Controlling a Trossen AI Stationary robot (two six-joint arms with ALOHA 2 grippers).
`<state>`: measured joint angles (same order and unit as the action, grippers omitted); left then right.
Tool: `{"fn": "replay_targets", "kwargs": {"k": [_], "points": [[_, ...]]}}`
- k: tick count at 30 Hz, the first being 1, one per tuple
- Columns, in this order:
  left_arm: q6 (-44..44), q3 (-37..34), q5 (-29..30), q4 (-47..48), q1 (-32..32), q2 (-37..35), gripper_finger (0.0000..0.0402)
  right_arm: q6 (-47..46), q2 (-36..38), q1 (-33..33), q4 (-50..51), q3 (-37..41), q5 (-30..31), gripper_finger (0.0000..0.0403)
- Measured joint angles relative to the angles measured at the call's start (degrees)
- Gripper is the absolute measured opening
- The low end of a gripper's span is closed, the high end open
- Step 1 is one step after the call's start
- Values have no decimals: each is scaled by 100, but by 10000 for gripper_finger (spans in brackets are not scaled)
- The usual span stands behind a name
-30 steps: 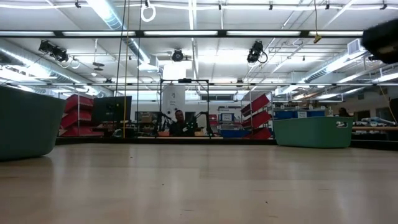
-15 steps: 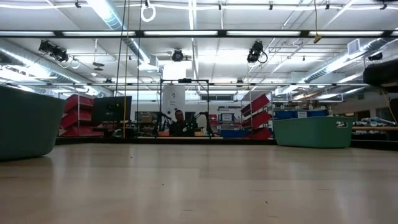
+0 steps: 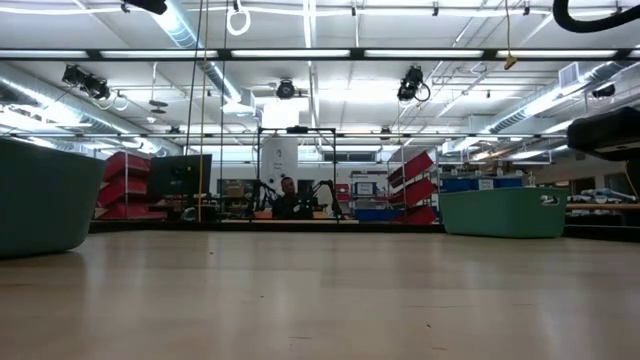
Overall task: Sort batteries
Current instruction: Put the silver battery into the blue bin
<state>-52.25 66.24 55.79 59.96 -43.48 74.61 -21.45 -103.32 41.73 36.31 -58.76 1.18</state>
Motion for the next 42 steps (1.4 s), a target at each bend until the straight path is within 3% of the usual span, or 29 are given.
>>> {"fn": "replay_targets", "kwargs": {"k": [5, 10, 15, 19, 25, 33, 38, 42], "points": [[1046, -446, -17, -1062, 0, -2, 127, -2, 273, -185, -143, 48, 962, 23], [2597, -949, -49, -2766, 71, -2, 127, 95, 717, -638, -726, 28, 1953, 23], [4062, -1676, -349, -5061, 294, -2, 127, 1075, 928, -1130, -2311, 24, 2825, 23], [4833, -2366, -793, -6932, 541, 0, 127, 1738, 899, -1506, -3773, 21, 2841, 23], [5206, -3032, -1017, -8661, 825, 2, 127, 2456, 893, -1900, -4996, 20, 2841, 23], [5426, -3187, -1227, -9542, 1279, 2, 127, 2955, 869, -2202, -5608, 17, 2578, 23], [5771, -3187, -1980, -9936, 1500, 4, 127, 3052, 869, -2276, -5634, 17, 2578, 23], [5823, -3187, -2211, -10133, 1662, 3, 127, 3120, 869, -2308, -5639, 17, 2578, 23]]}}
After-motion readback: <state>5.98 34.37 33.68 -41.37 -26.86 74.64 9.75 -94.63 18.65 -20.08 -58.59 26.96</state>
